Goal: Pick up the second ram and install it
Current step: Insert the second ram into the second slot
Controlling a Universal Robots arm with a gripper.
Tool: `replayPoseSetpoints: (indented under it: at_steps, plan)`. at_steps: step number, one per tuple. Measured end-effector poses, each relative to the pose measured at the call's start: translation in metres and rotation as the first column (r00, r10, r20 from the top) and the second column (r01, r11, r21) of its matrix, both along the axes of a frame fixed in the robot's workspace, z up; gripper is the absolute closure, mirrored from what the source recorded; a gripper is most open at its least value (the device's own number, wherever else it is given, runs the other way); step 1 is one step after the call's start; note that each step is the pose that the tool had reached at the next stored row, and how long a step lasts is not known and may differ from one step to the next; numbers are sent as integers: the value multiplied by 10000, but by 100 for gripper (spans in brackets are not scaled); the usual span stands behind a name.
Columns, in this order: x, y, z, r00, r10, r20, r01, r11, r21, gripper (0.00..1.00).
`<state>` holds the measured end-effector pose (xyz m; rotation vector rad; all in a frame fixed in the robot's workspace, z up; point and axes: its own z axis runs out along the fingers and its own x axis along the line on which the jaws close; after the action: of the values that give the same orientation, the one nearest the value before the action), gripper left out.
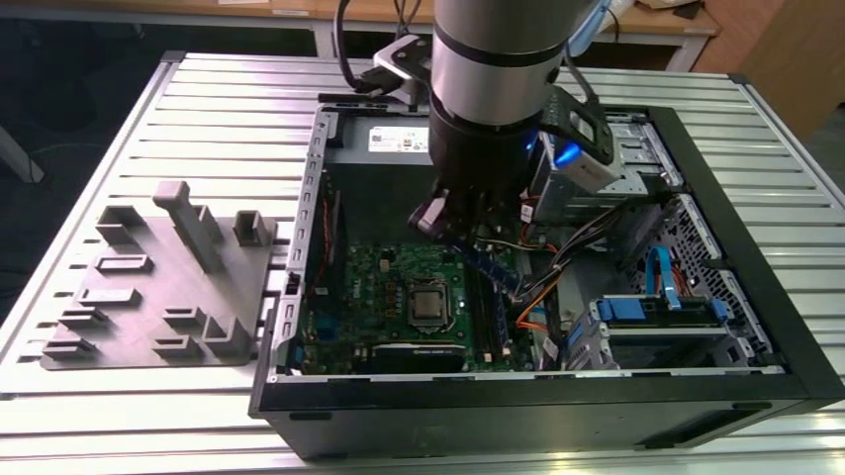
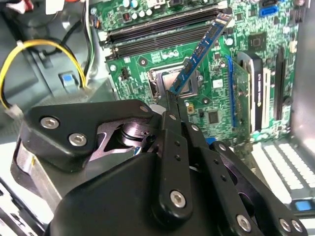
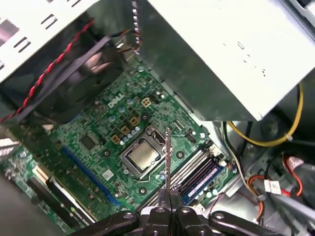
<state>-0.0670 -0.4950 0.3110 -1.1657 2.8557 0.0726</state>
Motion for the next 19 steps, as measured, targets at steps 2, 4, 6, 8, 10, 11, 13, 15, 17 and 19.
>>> replayPoseSetpoints:
  at_steps: [2,4,6,8,10,11,13,15,17,19]
  plan:
    - [0,0,-3,9994,-359,0,359,9994,0,92]
    - [0,0,-5,9973,-729,0,729,9973,0,92]
    - [0,0,-8,9941,-1086,0,1086,9941,1,92]
    - [0,0,-11,9895,-1443,0,1443,9895,1,92]
    - [0,0,-13,9837,-1798,0,1798,9837,0,92]
    - [0,0,-15,9800,-1991,0,1991,9800,0,92]
    - [0,0,-17,9722,-2342,0,2342,9722,0,92]
    - [0,0,-20,9617,-2742,0,2742,9617,1,92]
    - [0,0,-23,9472,-3206,0,3206,9472,0,92]
    - [0,0,-26,9351,-3544,0,3544,9351,1,92]
